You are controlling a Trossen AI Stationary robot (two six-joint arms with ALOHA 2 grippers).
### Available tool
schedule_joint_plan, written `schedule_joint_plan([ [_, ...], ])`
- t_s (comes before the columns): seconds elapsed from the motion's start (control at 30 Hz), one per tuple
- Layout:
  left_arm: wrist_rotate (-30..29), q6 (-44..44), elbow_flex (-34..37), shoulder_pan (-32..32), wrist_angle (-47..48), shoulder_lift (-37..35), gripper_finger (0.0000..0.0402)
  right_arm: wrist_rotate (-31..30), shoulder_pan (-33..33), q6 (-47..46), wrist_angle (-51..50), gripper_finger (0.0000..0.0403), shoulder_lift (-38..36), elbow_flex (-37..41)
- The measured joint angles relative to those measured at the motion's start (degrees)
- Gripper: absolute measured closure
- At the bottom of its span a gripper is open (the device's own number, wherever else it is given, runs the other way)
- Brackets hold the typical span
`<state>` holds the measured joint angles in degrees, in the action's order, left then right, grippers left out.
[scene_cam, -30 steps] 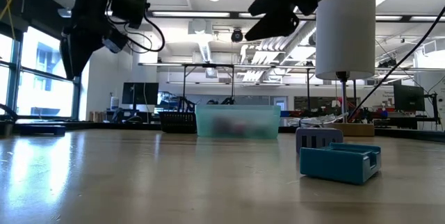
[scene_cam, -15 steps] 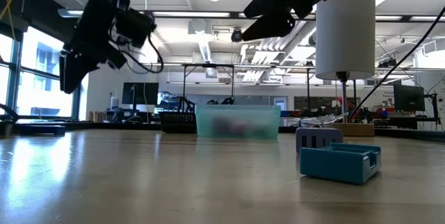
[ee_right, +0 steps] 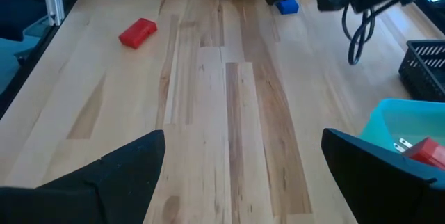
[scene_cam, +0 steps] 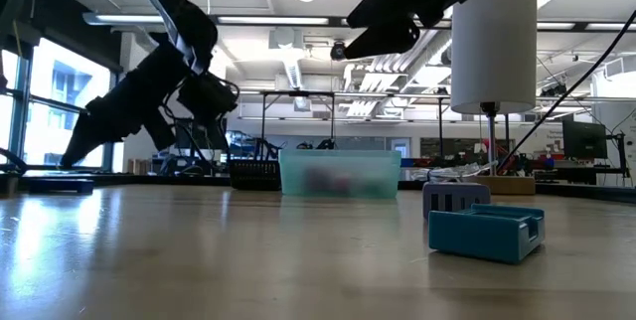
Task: Pick & Place Office items
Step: Put the blue digital clock into the black bin
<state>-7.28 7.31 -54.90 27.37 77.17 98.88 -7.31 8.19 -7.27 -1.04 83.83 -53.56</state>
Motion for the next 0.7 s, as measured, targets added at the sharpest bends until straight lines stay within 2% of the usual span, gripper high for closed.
schedule_joint_plan([
  [0.4, 0.05, -4.79, 0.01, 1.33, -2.08, 3.33, 0.0117, -0.02, 0.02, 0.0, -0.48, 0.0027, 0.0, 0.0],
  [0.7, 2.97, -11.06, 1.13, 5.98, -6.07, 3.48, 0.0117, -0.02, 0.04, 0.0, -0.48, 0.0027, 0.0, 0.0],
])
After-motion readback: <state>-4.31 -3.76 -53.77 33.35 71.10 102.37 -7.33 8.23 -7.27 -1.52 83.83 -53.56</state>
